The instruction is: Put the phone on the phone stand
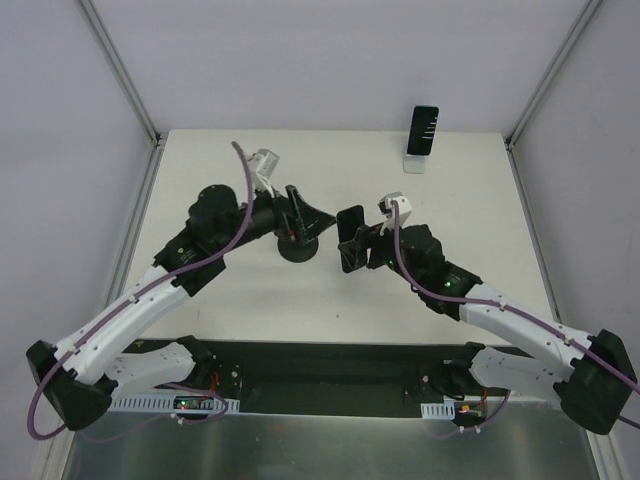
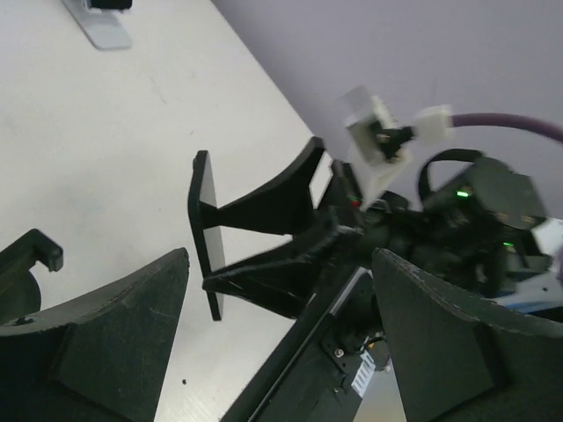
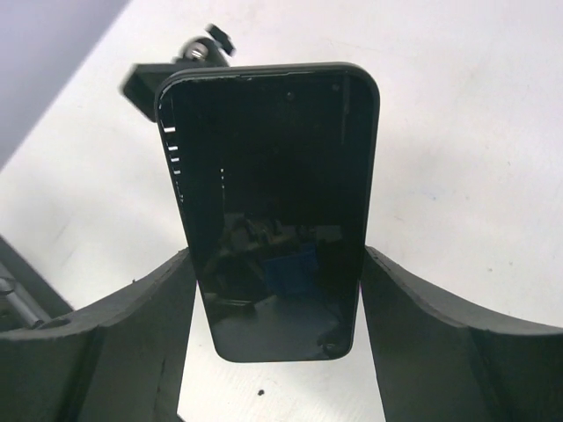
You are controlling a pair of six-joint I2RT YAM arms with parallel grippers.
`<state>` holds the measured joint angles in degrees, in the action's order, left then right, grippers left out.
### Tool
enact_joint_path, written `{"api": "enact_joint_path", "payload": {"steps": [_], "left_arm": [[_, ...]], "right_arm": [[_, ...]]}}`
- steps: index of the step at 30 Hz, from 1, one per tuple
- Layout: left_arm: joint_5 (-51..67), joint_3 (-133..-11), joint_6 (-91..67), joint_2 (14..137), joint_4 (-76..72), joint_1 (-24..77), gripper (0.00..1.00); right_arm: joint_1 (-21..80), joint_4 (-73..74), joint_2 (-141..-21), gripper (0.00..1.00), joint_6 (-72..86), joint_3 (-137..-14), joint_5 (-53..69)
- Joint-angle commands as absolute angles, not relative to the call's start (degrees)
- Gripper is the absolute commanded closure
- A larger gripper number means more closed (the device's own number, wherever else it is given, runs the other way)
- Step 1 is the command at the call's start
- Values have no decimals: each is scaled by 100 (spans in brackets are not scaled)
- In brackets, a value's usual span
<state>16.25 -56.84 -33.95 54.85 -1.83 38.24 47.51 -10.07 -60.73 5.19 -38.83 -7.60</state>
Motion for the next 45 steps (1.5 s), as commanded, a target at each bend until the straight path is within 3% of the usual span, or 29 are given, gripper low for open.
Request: {"api": "enact_joint_path", "payload": {"steps": [1,12,20,28,29,32,33,34,35,36,38,39,45], "left_arm": [[748,-6099,-2988,6327,343,4333,19],[1187,-6855,-3340,7383,237,4553,50],[1617,-6803,-3770,7576,-228,4649,58],[1740,-6855,-3902,7638,-343,4746,73],[1732,-6864,-3902,7646,-343,4755,76],[1688,-6856,-3885,7655,-334,4772,98],[1644,-6847,-3859,7629,-325,4772,100],[1609,-6794,-3824,7551,-290,4772,100],[1452,-6777,-3771,7489,-247,4772,100],[1337,-6768,-3640,7419,-46,4764,100],[1004,-6724,-3490,7129,209,4764,100],[915,-6698,-3402,7006,420,4764,100],[38,-6346,-2717,5767,1492,4764,100]], "right_arm": [[4781,-1486,-5398,99,246,-3946,-229],[4790,-756,-4606,99,44,-4113,105],[4799,-729,-4351,99,35,-4008,70],[4816,-773,-4289,99,88,-3972,44],[4825,-782,-4298,99,88,-3964,44],[4843,-739,-4289,99,88,-3973,44],[4834,-590,-4246,92,79,-3990,35],[4843,-476,-4219,77,70,-4008,0],[4843,-370,-4201,57,44,-4017,-174],[4843,-134,-4166,29,44,-4051,-211],[4843,252,-4166,9,-113,-4113,-420],[4834,542,-4149,3,-123,-4122,-500],[4816,1116,-4455,4,-124,-4298,-852]]}}
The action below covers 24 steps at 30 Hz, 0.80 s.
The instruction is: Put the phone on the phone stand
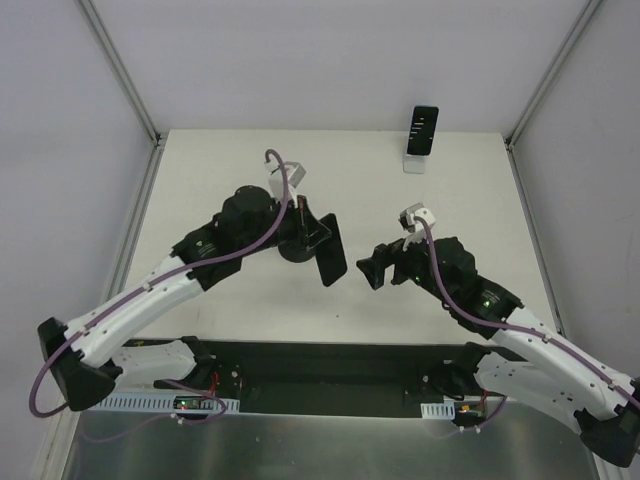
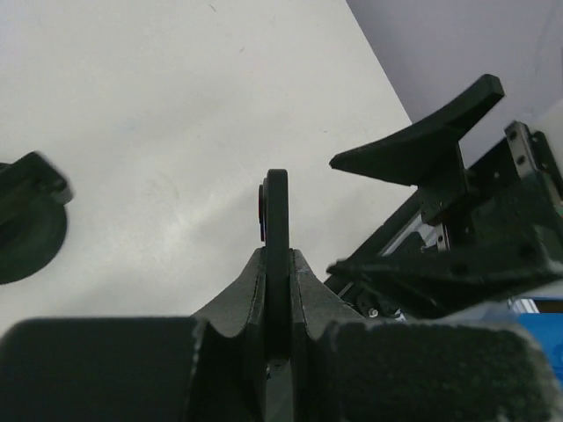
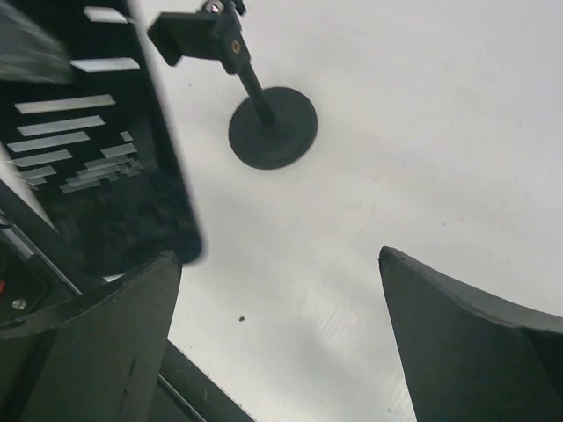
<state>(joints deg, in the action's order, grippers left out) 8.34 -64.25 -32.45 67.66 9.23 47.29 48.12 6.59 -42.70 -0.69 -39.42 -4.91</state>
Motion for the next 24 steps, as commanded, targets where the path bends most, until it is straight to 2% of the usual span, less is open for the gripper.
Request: {"api": "enact_joint_path", "payload": {"steps": [1,5,8,10,16,22,24], "left_arm": [[-174,-6241,-2664,5426,1903,4764,100],[-922,-6152,-2531,4607,3109,4764,100],[-1432,-6161,-2549,4053,3847,4764,100],[-1651,-6170,-2575,3720,4060,4764,100],[-1802,-6266,-2733,3506,4386,4764,100],[-1951,-6495,-2751,4059,4465,4764,100],[-2152,-6548,-2707,4235,4465,4764,100]], "right_arm": [[4808,1108,-4534,3,-97,-4333,-887],[4816,818,-5236,3,-18,-4640,-931],[4825,756,-6220,1,246,-5359,-1046],[4843,528,-6906,5,377,-5834,-1151],[4869,26,-8085,7,677,-6932,-1142],[5019,-913,-8367,7,132,-6417,-1047],[5062,-1072,-8481,13,44,-6311,-967]]}}
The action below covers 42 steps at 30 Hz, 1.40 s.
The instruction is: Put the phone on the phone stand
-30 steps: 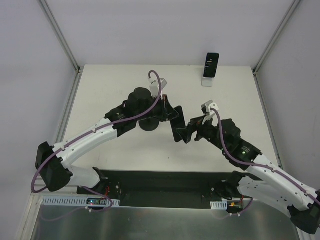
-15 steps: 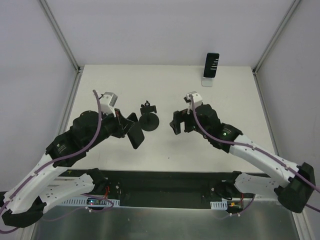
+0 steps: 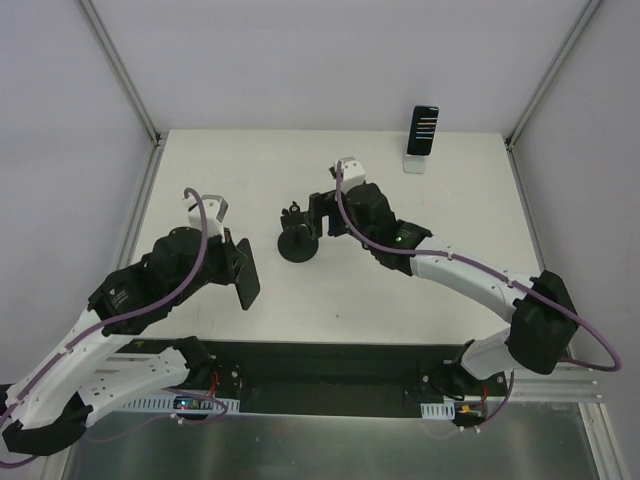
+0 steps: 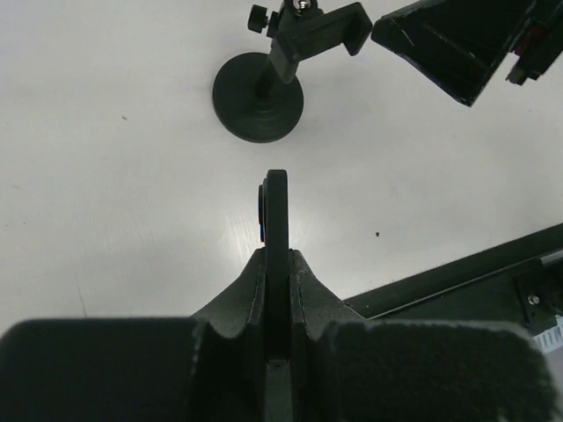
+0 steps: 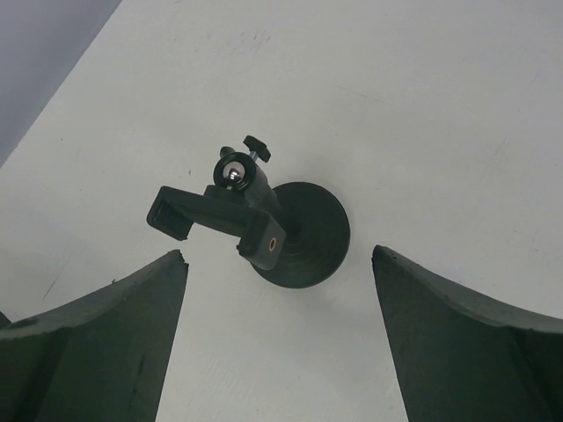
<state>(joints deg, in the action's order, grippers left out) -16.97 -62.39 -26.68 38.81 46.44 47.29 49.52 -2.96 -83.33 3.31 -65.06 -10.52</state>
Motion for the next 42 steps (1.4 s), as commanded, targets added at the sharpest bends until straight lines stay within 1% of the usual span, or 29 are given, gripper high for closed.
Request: {"api": "enact_joint_path", "payload": {"steps": [1,2,3,5,8,13,16,17,19,20,26,28,30,32,36,37,39,42], "left_arm": [[-2240,-6609,-2716,4402,4456,4764,100],[-2328,-6635,-2733,4482,4456,4764,100],[-2416,-6653,-2760,4552,4456,4764,100],[-2671,-6706,-2812,4702,4447,4764,100],[-2900,-6732,-2918,4816,4430,4755,100],[-2716,-6768,-2927,4930,4272,4755,100],[-2681,-6724,-2936,4931,4149,4755,100],[-2672,-6724,-2953,4939,4131,4755,100],[-2646,-6715,-2962,4948,4078,4755,100],[-2637,-6706,-2962,4957,4052,4755,100],[-2400,-6610,-3006,4966,3903,4755,100],[-2138,-6496,-2936,4931,3780,4755,100],[-1917,-6347,-2813,4878,3525,4755,100],[-1776,-6311,-2804,4878,3437,4755,100],[-1705,-6223,-2830,4904,3366,4755,100],[-1696,-6214,-2821,4904,3366,4755,100],[-1661,-6188,-2795,4887,3357,4755,100],[-1644,-6135,-2786,4834,3296,4755,100]], "right_arm": [[5080,-1090,-8516,18,-156,-6311,-949],[5097,-1107,-8586,33,-219,-6345,-967],[5124,-1116,-8622,40,-263,-6354,-1036],[5133,-1125,-8701,49,-255,-6398,-1230],[5159,-1143,-8771,50,-220,-6425,-1257],[5221,-1266,-8886,50,-246,-6424,-1274],[5264,-1257,-8965,55,-316,-6539,-1266],[5273,-1239,-8991,58,-334,-6565,-1274],[5309,-1230,-9026,61,-369,-6592,-1283],[5317,-1230,-9026,65,-369,-6618,-1292],[5335,-1230,-9026,73,-475,-6653,-1415],[5335,-1222,-9018,75,-510,-6662,-1415],[5344,-1230,-8983,73,-527,-6662,-1432],[5344,-1230,-8974,63,-562,-6671,-1450],[5361,-1213,-9000,64,-633,-6732,-1485],[5353,-1213,-9009,66,-642,-6759,-1477],[5353,-1204,-9035,71,-659,-6776,-1477],[5361,-1160,-9088,82,-677,-6829,-1450]]}}
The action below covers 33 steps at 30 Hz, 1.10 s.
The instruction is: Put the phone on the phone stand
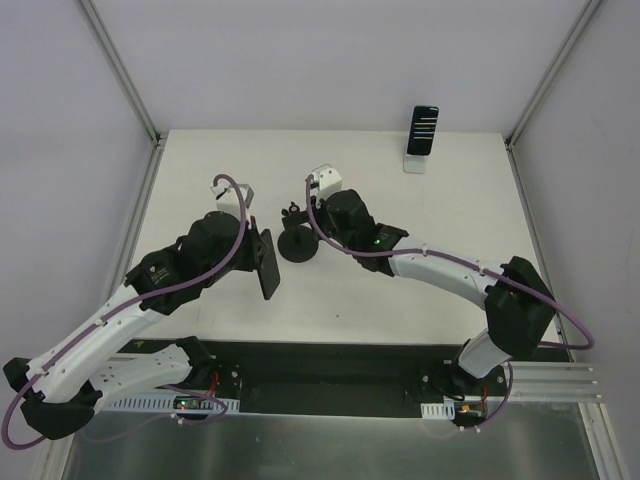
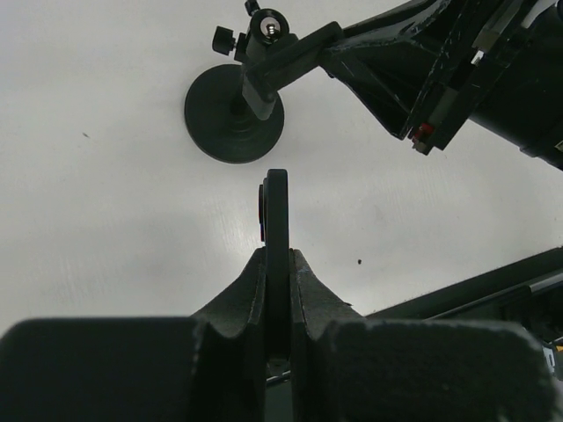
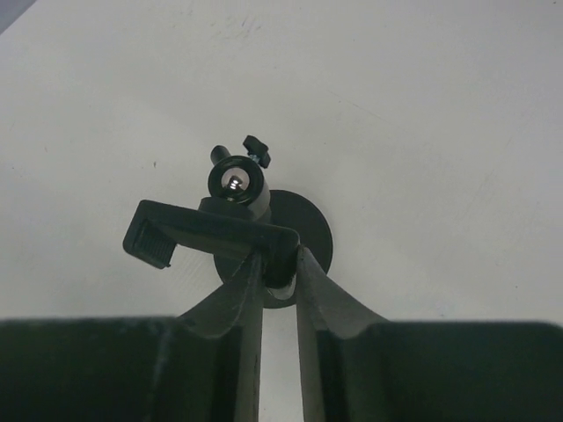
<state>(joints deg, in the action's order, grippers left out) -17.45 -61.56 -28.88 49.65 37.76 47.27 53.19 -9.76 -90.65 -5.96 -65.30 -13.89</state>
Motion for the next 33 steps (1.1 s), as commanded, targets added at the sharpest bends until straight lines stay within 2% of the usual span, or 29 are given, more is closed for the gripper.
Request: {"api": "enact_joint_path", "payload": {"steps": [1,5,7,12,15,21,27,33], "left_arm": [[-1626,-6126,-2786,4817,3235,4764,100],[-1407,-5986,-2742,4711,2892,4755,100],[-1187,-5871,-2725,4676,2699,4755,100],[-511,-5591,-2400,4702,1777,4755,100],[339,-5371,-1935,4720,805,4764,100],[2187,-5229,-889,5368,-1008,4755,100],[3363,-5843,482,6387,-1196,4711,100],[4236,-6398,1098,7083,-853,4272,100]], "right_arm": [[5361,-1108,-9114,87,-685,-6864,-1476],[5361,-1072,-9114,90,-694,-6856,-1503],[5361,-1072,-9123,99,-747,-6864,-1459],[5344,-1072,-9000,99,-1054,-6803,-1249],[5230,-1072,-8728,99,-1423,-6671,-582],[4448,-1046,-8315,100,-1529,-6276,1675],[3841,-1019,-8288,100,-1564,-6100,2863],[3727,-1186,-8270,100,-1732,-5906,3225]]}}
